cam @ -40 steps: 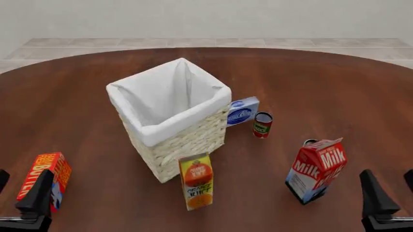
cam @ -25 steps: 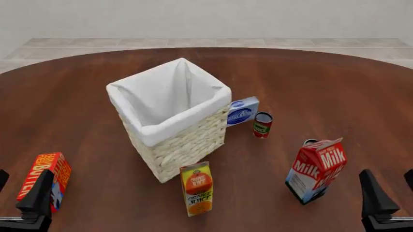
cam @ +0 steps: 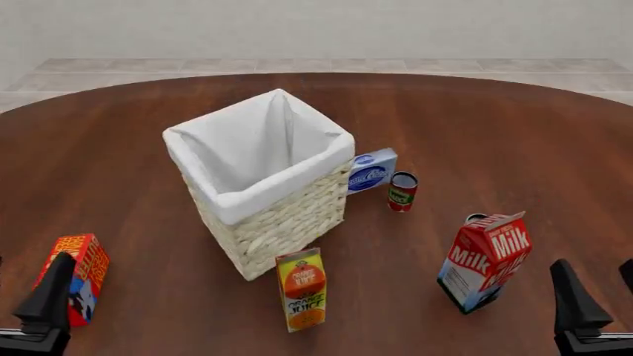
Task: Pick up the orange juice, and put it in the basket.
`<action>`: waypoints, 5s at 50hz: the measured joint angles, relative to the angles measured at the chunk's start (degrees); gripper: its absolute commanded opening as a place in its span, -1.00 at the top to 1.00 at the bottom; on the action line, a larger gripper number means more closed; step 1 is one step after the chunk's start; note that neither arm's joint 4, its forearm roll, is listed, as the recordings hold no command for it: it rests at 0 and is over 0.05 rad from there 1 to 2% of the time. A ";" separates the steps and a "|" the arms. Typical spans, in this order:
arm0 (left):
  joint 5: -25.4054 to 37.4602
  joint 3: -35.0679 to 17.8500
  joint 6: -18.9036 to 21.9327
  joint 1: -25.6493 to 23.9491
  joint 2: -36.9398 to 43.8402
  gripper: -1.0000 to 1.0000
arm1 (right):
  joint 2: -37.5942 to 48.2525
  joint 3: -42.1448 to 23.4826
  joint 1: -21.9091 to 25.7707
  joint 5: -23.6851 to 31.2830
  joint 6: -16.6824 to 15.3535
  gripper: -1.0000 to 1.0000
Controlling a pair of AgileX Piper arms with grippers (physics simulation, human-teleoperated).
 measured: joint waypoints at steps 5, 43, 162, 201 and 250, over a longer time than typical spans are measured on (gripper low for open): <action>1.20 -2.15 0.35 -0.59 -0.03 -1.00 | -0.02 0.00 0.09 -0.05 0.04 -1.00; 7.37 -16.80 3.33 -26.29 5.57 -1.00 | -0.08 0.00 1.14 -0.24 0.26 -1.00; -17.69 -11.33 8.25 -49.49 48.76 -1.00 | 0.07 0.00 1.99 0.04 0.04 -1.00; -28.65 -10.56 8.11 -46.77 62.91 -1.00 | 0.03 0.00 2.14 -0.02 -0.15 -1.00; -38.98 -10.59 6.62 -44.96 76.28 -1.00 | 0.01 0.00 2.00 -0.03 0.03 -1.00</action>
